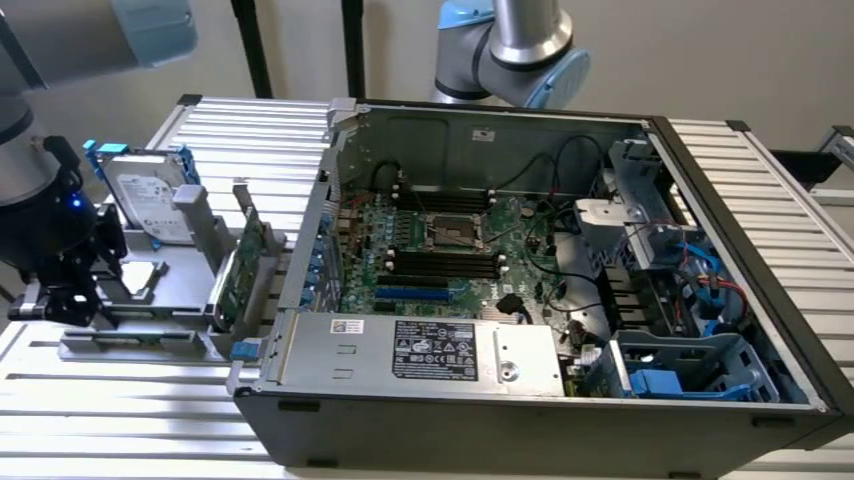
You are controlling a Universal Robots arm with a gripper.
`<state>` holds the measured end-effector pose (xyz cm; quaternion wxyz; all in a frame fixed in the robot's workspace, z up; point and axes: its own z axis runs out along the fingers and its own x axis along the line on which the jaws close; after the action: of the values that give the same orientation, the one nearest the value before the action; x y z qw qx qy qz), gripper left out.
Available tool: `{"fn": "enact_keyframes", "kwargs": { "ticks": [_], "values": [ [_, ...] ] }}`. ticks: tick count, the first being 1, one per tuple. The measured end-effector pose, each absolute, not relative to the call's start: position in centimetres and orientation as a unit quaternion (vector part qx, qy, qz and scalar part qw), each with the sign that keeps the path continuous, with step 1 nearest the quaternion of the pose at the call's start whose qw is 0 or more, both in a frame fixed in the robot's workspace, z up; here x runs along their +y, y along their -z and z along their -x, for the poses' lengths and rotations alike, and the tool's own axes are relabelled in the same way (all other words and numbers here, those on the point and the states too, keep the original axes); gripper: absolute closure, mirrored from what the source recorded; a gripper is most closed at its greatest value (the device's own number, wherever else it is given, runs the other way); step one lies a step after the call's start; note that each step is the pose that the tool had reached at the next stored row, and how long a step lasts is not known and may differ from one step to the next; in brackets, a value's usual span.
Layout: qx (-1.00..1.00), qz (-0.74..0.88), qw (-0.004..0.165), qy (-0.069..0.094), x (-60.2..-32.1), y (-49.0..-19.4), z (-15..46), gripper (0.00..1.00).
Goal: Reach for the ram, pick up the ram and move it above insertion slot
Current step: 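Pick up the ram and move it above insertion slot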
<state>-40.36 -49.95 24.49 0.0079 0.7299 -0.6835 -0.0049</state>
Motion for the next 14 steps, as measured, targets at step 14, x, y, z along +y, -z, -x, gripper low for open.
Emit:
{"fn": "enact_keyframes", "kwargs": {
  "ticks": [14],
  "values": [
    [-0.684, -0.73, 0.007, 0.005, -50.0, -22.0, 40.3, 0.58]
  ]
}}
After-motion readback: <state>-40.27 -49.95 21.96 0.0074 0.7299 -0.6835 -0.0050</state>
